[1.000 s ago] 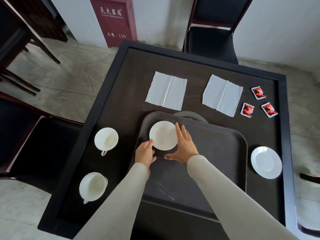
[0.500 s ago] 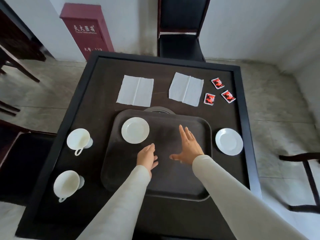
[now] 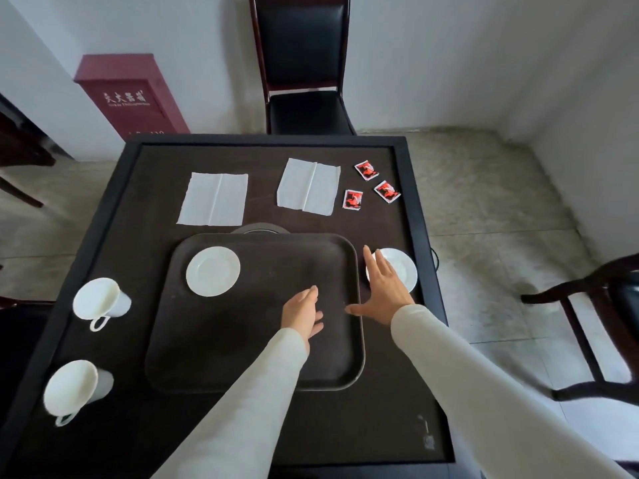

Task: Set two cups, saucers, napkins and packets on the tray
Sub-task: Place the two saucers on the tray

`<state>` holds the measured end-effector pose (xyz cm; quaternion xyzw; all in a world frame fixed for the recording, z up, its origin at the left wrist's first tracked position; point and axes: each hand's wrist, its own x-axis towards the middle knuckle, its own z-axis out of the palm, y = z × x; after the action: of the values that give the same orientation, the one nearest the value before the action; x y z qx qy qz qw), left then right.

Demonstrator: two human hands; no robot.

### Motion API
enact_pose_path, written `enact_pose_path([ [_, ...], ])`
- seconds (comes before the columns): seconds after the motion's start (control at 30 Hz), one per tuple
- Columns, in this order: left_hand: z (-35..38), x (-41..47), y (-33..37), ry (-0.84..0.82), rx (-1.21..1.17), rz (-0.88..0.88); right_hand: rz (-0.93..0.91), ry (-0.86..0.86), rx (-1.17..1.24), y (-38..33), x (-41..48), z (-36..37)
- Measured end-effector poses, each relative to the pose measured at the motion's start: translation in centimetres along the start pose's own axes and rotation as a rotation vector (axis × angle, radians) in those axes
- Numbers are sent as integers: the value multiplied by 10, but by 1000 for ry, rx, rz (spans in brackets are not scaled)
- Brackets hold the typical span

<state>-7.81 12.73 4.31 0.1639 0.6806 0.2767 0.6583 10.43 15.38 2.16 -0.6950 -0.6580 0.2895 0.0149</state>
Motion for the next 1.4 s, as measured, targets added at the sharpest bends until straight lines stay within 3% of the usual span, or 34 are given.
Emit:
enact_pose_path([
  [0.67,110,20,-1,-21,106,-37,16,4,36,84,26,-22],
  [1.4,143,72,-4,-2,72,-100,11,-27,-72,113,65,0],
])
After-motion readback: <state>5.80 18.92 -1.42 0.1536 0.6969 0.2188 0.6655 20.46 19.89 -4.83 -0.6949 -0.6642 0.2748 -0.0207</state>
